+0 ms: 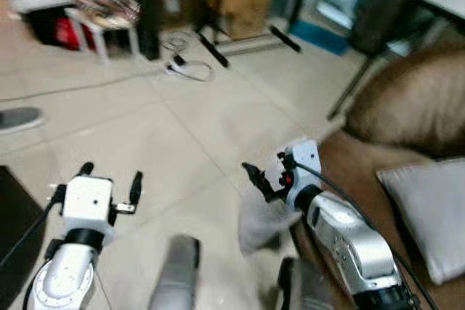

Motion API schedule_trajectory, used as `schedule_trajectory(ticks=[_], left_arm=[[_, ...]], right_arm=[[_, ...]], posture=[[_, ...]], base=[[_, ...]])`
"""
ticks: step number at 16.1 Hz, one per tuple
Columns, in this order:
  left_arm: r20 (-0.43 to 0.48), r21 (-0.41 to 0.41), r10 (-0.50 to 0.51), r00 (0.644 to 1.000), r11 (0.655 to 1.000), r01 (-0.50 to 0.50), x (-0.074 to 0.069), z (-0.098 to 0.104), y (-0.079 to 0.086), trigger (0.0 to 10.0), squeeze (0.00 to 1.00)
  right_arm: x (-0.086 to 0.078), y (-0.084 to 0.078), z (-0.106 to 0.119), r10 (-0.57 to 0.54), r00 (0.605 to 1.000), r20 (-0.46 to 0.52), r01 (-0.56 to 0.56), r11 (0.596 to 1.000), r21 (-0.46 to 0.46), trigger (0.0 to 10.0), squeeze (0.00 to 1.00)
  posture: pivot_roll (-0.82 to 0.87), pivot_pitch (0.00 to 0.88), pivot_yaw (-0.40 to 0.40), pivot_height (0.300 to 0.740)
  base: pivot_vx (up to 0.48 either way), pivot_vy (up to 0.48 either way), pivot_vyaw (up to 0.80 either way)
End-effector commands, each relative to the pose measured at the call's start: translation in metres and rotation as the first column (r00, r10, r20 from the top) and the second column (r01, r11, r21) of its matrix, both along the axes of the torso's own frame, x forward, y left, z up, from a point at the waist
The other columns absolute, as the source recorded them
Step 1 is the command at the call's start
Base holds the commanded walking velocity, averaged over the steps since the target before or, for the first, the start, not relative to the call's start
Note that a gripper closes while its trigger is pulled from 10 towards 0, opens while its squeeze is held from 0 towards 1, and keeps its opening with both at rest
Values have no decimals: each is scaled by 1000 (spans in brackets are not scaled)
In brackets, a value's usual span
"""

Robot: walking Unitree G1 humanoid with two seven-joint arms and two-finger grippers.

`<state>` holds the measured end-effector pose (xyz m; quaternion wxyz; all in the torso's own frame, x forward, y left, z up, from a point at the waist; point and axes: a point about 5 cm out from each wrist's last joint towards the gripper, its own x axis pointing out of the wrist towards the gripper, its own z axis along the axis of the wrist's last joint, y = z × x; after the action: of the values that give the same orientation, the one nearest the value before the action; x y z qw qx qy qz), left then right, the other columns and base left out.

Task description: Move the pillow to the sofa from floor

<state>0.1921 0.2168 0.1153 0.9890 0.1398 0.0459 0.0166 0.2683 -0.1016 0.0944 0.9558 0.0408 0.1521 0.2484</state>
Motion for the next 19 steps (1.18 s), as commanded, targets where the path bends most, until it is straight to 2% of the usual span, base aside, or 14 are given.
schedule_trajectory(ticks=[1,4,11,14,19], left_arm=[[18,-20,-20,1000,1000,20,1,3,-6,10000,0],[20,-27,-21,1000,999,21,1,4,-6,10000,0],[19,-18,-26,999,1000,26,2,5,-5,10000,0],[-4,11,-63,998,998,63,5,0,-9,10000,0],[-11,33,-94,995,995,95,13,0,-9,10000,0]], right_arm=[[3,-9,4,-33,999,17,33,999,-5,10000,0],[7,-13,5,-48,999,22,48,999,-16,10000,0],[9,-12,4,-67,998,17,67,998,-13,10000,0],[13,-17,5,-112,994,18,113,994,-4,10000,0],[22,-29,8,-251,967,34,251,968,0,10000,0]], posture=[[61,0,-123,551],[60,0,-122,551],[61,0,-115,551],[57,0,-109,551],[23,0,-75,551]], base=[[240,0,0],[275,0,0],[306,0,0],[0,0,0],[0,0,0]])
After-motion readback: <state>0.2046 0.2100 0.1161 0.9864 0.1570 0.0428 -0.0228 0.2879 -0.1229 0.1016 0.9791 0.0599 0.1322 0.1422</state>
